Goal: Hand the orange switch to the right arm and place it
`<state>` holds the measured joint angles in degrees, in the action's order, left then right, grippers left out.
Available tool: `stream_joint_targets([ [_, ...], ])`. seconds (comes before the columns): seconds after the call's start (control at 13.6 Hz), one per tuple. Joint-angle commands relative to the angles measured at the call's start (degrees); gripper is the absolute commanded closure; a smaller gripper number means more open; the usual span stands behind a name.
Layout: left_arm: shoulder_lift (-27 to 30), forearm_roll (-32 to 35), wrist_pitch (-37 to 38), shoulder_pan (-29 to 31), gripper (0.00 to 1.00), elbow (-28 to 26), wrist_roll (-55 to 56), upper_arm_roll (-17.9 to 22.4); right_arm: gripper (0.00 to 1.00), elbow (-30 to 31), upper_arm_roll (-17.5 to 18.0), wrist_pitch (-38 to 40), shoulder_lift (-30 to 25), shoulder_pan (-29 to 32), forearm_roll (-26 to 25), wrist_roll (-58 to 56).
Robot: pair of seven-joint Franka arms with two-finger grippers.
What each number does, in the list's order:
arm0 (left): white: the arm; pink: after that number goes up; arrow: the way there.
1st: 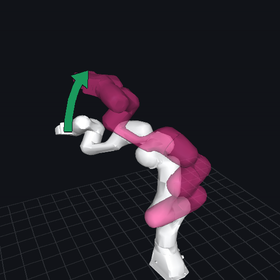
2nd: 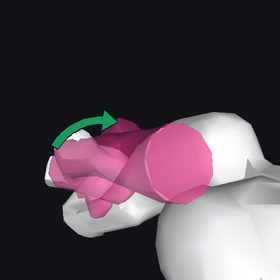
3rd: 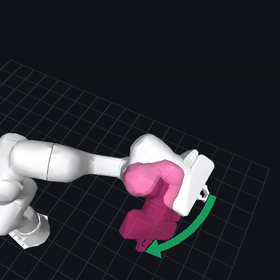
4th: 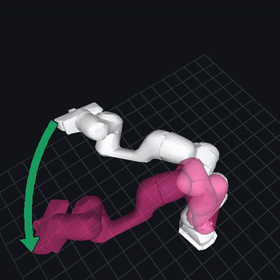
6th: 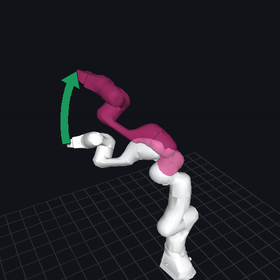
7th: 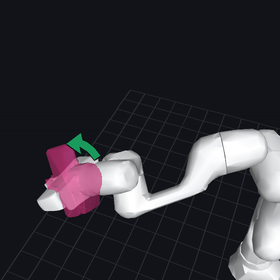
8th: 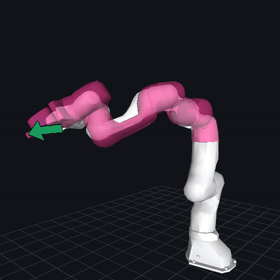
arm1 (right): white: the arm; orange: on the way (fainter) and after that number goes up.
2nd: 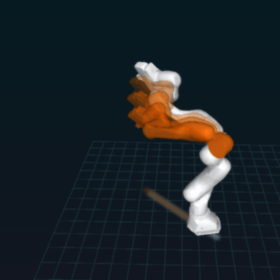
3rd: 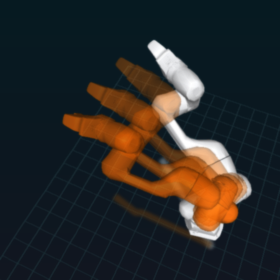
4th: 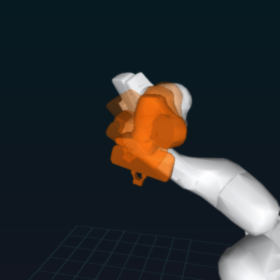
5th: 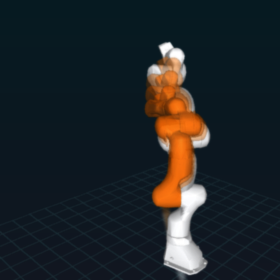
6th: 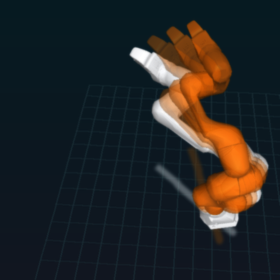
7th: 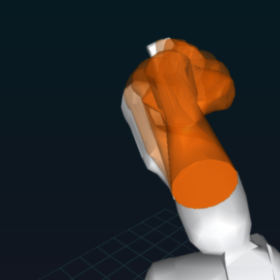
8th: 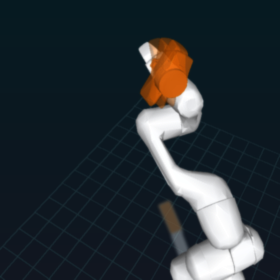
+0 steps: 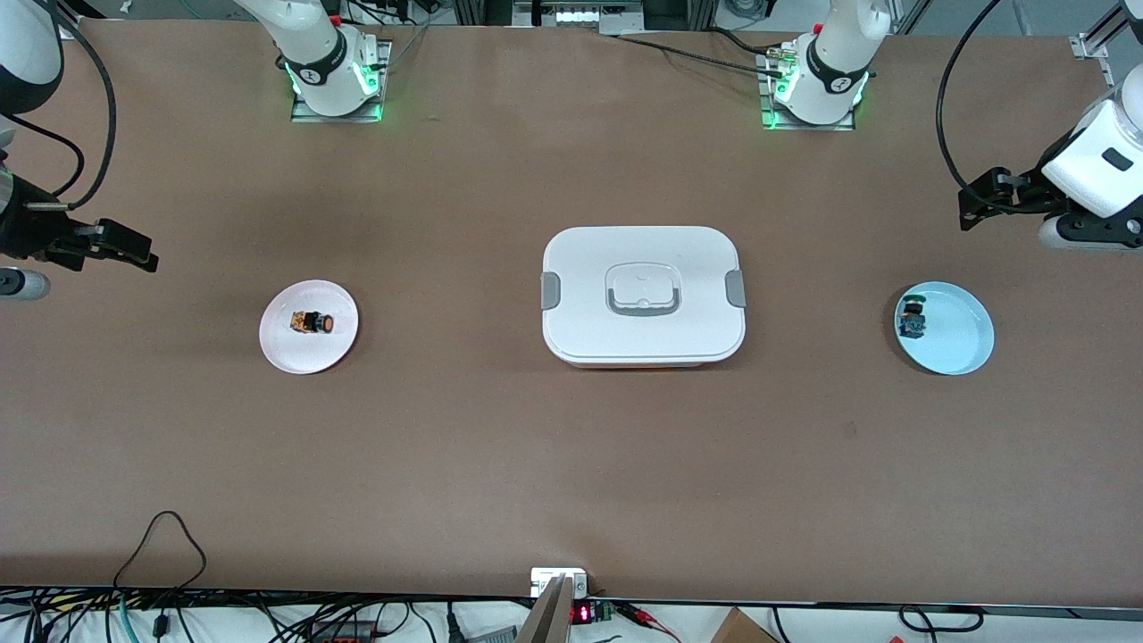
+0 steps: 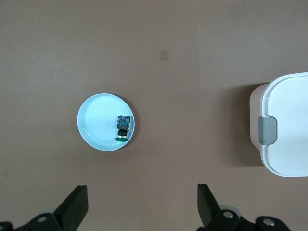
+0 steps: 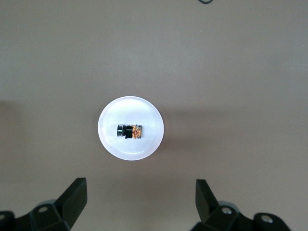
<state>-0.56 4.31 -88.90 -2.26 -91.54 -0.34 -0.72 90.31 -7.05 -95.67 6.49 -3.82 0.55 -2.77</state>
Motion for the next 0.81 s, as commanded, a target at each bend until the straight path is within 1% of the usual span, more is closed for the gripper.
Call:
stream_joint_targets([
  [0.0,0.7,-1.0,0.8,-0.1,0.00,0.2,-0.1,0.5,0.00,-0.9,0.5,1.9,-2.0,0.4,-0.6,0.2],
  [0.29,0.7,-1.0,0.8,-0.1,0.00,0.2,-0.1,0.5,0.00,-2.2,0.7,3.3,-2.1,0.3,-0.4,0.7],
  [0.74,0.7,-1.0,0.8,0.0,0.00,0.1,0.0,0.5,0.00,-2.6,0.7,3.4,-2.1,0.3,-0.4,0.7],
])
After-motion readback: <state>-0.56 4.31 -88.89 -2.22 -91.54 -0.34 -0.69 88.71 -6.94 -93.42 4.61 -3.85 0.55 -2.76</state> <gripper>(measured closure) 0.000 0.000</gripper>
